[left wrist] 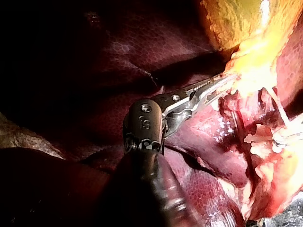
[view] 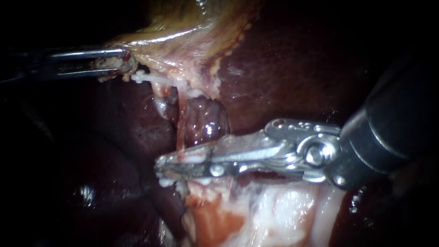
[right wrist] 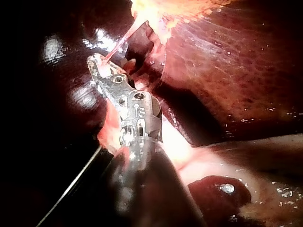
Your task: Going back second clip right tube
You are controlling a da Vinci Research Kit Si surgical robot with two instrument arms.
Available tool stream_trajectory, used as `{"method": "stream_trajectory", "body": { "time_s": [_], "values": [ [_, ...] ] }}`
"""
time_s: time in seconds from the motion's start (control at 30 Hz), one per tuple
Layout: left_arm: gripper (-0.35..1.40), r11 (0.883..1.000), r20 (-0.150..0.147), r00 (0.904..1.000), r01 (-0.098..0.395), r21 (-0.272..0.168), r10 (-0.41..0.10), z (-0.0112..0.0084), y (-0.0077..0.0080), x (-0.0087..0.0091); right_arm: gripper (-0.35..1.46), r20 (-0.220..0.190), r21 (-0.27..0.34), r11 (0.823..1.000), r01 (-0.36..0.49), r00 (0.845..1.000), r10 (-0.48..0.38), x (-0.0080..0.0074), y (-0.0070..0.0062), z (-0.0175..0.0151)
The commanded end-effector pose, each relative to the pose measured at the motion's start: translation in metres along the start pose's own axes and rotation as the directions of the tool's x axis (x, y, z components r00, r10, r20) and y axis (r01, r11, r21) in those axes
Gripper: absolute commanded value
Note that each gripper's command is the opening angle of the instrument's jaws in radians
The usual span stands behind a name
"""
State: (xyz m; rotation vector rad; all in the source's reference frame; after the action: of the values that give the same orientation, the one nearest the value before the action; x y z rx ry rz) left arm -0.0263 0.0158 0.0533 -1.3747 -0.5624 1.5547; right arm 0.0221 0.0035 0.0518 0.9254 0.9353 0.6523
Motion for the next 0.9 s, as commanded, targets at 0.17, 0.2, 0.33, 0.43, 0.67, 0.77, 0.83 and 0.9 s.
{"method": "stream_trajectory", "body": {
  "time_s": [0.17,0.2,0.33,0.43,0.67,0.77,0.83,0.9],
  "values": [
    [-0.35,1.000,0.000,1.0000,0.000,0.001,0.000,0.0000,0.0000,0.0000,0.01,0.002,-0.002,1.000,0.005,1.000,-0.005,-0.0006,0.0003,0.0005],
    [-0.35,1.000,0.000,1.0000,0.000,0.001,0.000,0.0000,0.0000,0.0000,0.17,0.002,-0.003,1.000,0.007,1.000,-0.007,-0.0008,0.0005,0.0008],
    [-0.35,1.000,-0.001,1.0000,0.000,0.001,0.000,0.0001,0.0000,0.0000,0.41,-0.001,-0.009,1.000,0.009,1.000,-0.009,-0.0018,0.0021,0.0019],
    [-0.35,1.000,-0.001,1.0000,-0.001,0.002,0.001,0.0002,0.0000,-0.0001,0.45,-0.005,-0.015,0.999,0.049,0.999,-0.049,-0.0025,0.0036,0.0025],
    [-0.35,1.000,-0.001,1.0000,-0.001,0.002,0.001,0.0002,0.0001,-0.0001,0.50,-0.075,-0.161,0.972,0.171,0.980,-0.185,-0.0026,0.0067,0.0018],
    [-0.35,1.000,-0.001,1.0000,-0.001,0.002,0.001,0.0002,0.0001,-0.0001,0.50,-0.077,-0.179,0.963,0.201,0.973,-0.218,-0.0028,0.0071,0.0010],
    [-0.35,1.000,-0.001,1.0000,-0.001,0.002,0.001,0.0002,0.0001,-0.0001,0.50,-0.073,-0.186,0.954,0.236,0.965,-0.253,-0.0028,0.0070,0.0004],
    [-0.35,1.000,-0.001,1.0000,-0.001,0.002,0.001,0.0001,0.0001,-0.0001,0.50,-0.067,-0.187,0.945,0.269,0.956,-0.285,-0.0028,0.0066,-0.0003]
  ]
}}
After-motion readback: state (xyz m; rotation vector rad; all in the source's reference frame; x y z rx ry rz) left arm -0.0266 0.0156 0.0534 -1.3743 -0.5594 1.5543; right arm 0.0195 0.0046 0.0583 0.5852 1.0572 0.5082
